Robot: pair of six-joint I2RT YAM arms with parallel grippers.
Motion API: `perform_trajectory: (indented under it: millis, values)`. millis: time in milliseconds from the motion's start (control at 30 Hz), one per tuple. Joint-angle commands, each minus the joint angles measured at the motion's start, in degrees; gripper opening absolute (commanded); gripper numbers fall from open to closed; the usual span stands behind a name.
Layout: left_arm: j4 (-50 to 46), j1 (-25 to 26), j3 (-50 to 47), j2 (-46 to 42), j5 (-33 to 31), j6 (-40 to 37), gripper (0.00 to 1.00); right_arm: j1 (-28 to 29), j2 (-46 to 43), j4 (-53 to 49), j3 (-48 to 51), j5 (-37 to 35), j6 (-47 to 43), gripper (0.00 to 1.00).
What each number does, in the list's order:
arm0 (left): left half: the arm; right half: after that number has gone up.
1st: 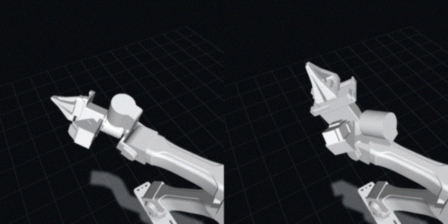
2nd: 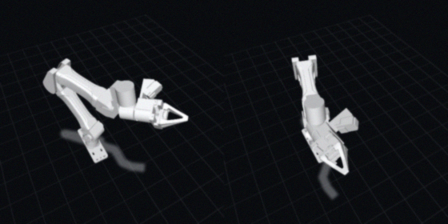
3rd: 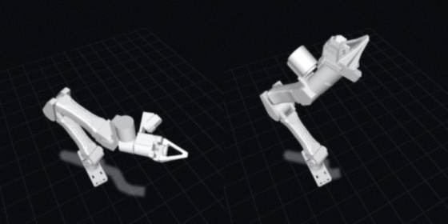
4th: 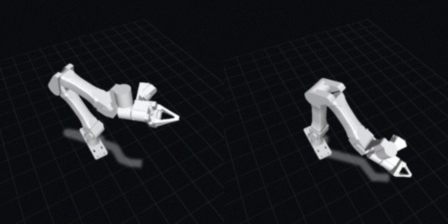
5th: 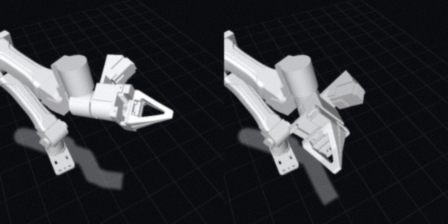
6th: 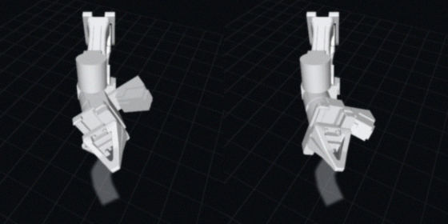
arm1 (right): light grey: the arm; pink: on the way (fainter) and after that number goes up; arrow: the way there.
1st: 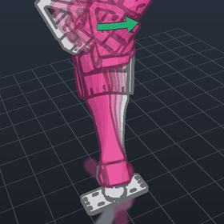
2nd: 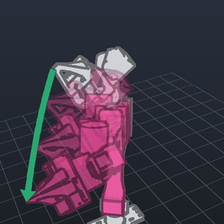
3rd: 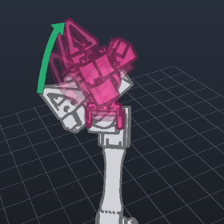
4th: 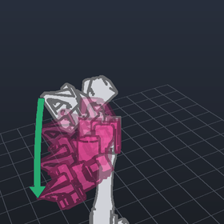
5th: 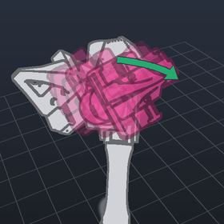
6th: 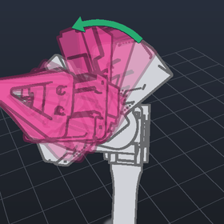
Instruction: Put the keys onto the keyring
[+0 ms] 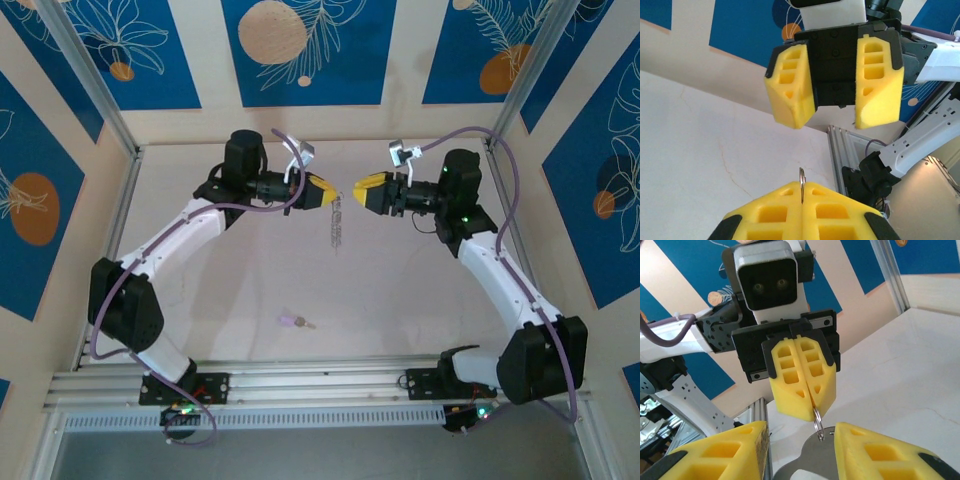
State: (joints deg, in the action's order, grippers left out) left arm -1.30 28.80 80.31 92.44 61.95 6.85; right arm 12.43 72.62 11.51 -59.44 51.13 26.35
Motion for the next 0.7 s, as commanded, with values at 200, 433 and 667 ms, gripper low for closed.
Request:
perform_trajectory:
  millis: [200, 433, 667]
  values:
    - [-1.37, 0.71, 2.13, -0.15, 2.69, -2.46, 0.0, 2.12, 3.5, 0.01, -2.66, 2.0, -1.39, 0.38]
    - [-0.84, 0.71, 2.13, -0.14, 2.42, -2.35, 0.0, 3.53, 4.89, 0.01, -2.61, 2.7, -1.72, 0.3]
    - [-0.28, 0.73, 2.04, -0.08, 2.36, -1.93, 0.0, 4.18, 5.52, -0.14, -2.44, 3.07, -2.07, 0.16]
